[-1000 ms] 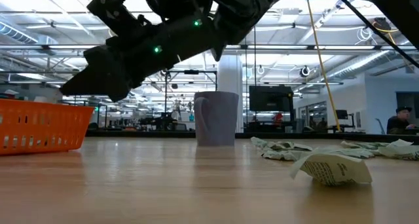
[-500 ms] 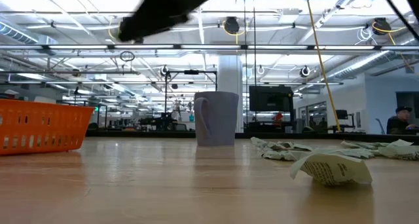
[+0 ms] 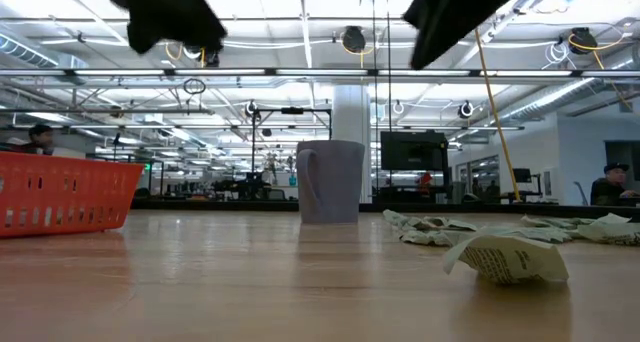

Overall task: Pick and place Stevia / Truvia into bins
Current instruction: Put the green stevia packet into the orange basket

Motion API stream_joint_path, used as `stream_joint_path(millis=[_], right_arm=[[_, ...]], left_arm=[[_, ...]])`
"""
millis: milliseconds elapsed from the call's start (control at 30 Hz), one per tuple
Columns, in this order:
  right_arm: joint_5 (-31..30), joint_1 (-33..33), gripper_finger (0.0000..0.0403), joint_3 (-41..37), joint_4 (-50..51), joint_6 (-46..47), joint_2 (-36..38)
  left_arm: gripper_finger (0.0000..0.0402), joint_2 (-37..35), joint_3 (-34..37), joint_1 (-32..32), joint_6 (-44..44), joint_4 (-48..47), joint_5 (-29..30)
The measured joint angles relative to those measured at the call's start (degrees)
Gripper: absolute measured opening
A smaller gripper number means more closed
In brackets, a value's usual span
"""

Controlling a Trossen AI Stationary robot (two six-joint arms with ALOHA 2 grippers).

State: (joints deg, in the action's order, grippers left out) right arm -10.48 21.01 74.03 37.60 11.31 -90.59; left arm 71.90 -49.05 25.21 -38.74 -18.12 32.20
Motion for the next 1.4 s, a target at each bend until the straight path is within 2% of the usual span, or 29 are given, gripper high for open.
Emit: stream_joint_path(millis=[133,233,367,433,533,700,967,1133,1300,1400], right_arm=[[0.0,1.4,0.0105,-11.0,-7.8,-1.8,8.5],[0.0,1.6,0.0105,-19.0,-16.6,-3.8,15.2],[0.0,1.5,0.0105,-28.7,-29.3,-6.7,22.1],[0.0,1.4,0.0105,-32.1,-34.9,-9.4,25.1],[0.0,1.4,0.0105,-35.6,-38.2,-12.0,29.2],[0.0,1.4,0.0105,-37.9,-39.8,-12.5,34.1],[-0.2,1.5,0.0105,-38.1,-41.3,-11.9,35.8],[-0.2,1.5,0.0105,-38.1,-42.9,-11.8,35.4],[-0.2,1.5,0.0105,-38.1,-43.4,-11.8,35.1],[-0.2,1.5,0.0105,-38.1,-43.4,-11.8,35.1]], left_arm=[[0.0106,6.0,2.6,-1.1,-1.2,9.2,-1.6],[0.0106,11.2,3.4,-2.4,-6.3,17.9,-5.1],[0.0106,17.7,3.5,-3.7,-13.9,24.0,-9.9],[0.0106,19.7,3.5,-3.9,-14.3,25.6,-10.4],[0.0106,22.1,3.5,-4.0,-15.4,26.1,-12.8],[0.0106,24.0,3.5,-5.1,-17.8,32.0,-14.3],[0.0106,24.0,3.5,-7.6,-2.0,38.7,-15.6],[0.0106,24.0,3.5,-8.8,-1.8,39.4,-15.4],[0.0106,24.0,3.5,-9.2,-6.7,39.5,-15.4],[0.0106,24.0,3.5,-9.2,-6.4,39.6,-14.2]])
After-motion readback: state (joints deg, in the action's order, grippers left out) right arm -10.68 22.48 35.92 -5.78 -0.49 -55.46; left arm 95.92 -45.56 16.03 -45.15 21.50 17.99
